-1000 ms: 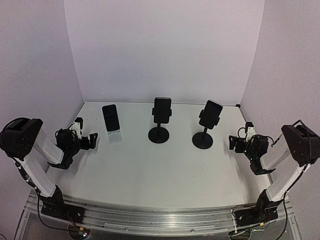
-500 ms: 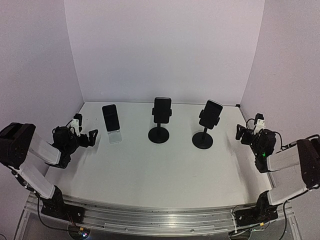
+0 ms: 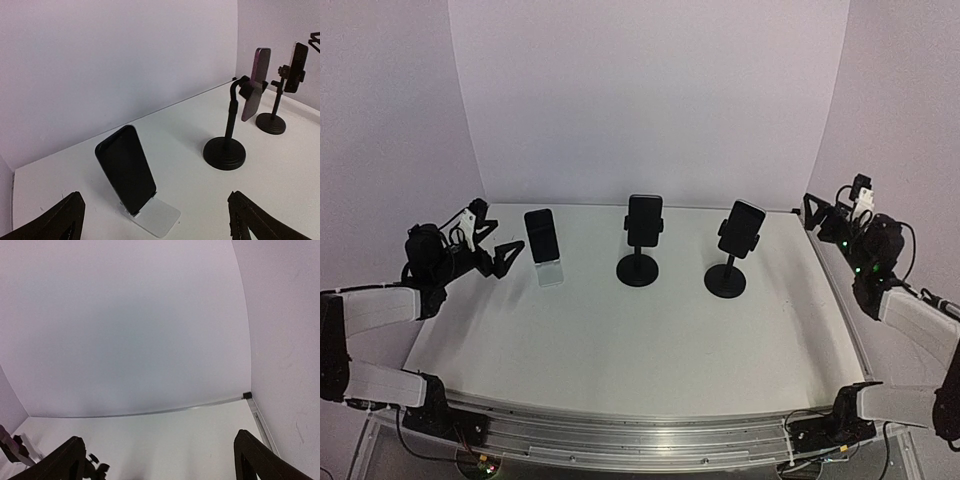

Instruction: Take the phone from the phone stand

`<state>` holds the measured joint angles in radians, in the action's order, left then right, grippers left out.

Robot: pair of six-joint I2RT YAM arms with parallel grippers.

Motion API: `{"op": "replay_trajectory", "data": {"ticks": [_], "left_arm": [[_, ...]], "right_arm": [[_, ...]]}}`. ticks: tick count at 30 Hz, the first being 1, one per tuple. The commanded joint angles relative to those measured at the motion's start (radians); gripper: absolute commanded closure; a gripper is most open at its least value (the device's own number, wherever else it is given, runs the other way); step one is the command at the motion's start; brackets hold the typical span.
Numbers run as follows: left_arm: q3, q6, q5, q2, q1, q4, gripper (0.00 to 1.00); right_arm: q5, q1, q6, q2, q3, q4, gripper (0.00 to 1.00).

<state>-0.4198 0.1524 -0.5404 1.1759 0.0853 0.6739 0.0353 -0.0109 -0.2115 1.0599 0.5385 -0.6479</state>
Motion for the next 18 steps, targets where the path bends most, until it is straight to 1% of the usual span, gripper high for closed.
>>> {"op": "replay_trajectory", "data": {"ticks": [1, 3, 4, 7, 8, 9, 10, 11, 12, 13, 14, 15, 16, 17, 18], "left_arm": [[-0.187, 0.157, -0.249, -0.021, 0.018, -0.199, 0.00], [-0.237, 0.156, -0.298, 0.002, 0.034, -0.246, 0.00], [-0.305, 0.150, -0.356, 0.042, 0.050, -0.296, 0.00], [-0.455, 0.169, -0.456, 0.141, 0.095, -0.431, 0.00], [-0.533, 0.183, -0.471, 0.185, 0.128, -0.486, 0.00], [-0.609, 0.199, -0.481, 0.253, 0.164, -0.542, 0.00], [-0.642, 0.201, -0.480, 0.266, 0.180, -0.561, 0.00], [-0.688, 0.198, -0.470, 0.320, 0.211, -0.588, 0.01], [-0.718, 0.195, -0.466, 0.347, 0.216, -0.598, 0.01], [-0.816, 0.188, -0.467, 0.438, 0.250, -0.643, 0.01], [-0.848, 0.186, -0.467, 0.455, 0.261, -0.652, 0.01], [-0.902, 0.187, -0.465, 0.516, 0.275, -0.680, 0.02], [-0.985, 0.211, -0.466, 0.572, 0.298, -0.744, 0.06], [-1.027, 0.243, -0.461, 0.618, 0.316, -0.789, 0.08], [-1.049, 0.263, -0.448, 0.636, 0.333, -0.799, 0.09]], "right_arm": [[0.078, 0.003, 0.001, -0.038, 0.173, 0.118, 0.02], [0.107, 0.003, -0.002, -0.019, 0.250, 0.158, 0.02], [0.159, 0.003, -0.014, 0.006, 0.321, 0.197, 0.02], [0.263, -0.009, -0.051, 0.075, 0.443, 0.223, 0.04], [0.291, -0.040, -0.052, 0.115, 0.491, 0.239, 0.06], [0.294, -0.101, -0.025, 0.155, 0.576, 0.267, 0.06], [0.291, -0.132, -0.007, 0.175, 0.592, 0.272, 0.06], [0.287, -0.193, 0.020, 0.212, 0.662, 0.287, 0.06], [0.288, -0.233, 0.033, 0.235, 0.694, 0.289, 0.07], [0.289, -0.344, 0.066, 0.311, 0.791, 0.302, 0.07], [0.283, -0.376, 0.071, 0.335, 0.806, 0.306, 0.07], [0.271, -0.419, 0.089, 0.364, 0.848, 0.316, 0.07], [0.236, -0.474, 0.117, 0.399, 0.870, 0.322, 0.06], [0.218, -0.500, 0.138, 0.417, 0.878, 0.331, 0.06], [0.204, -0.514, 0.145, 0.426, 0.881, 0.337, 0.06]]}}
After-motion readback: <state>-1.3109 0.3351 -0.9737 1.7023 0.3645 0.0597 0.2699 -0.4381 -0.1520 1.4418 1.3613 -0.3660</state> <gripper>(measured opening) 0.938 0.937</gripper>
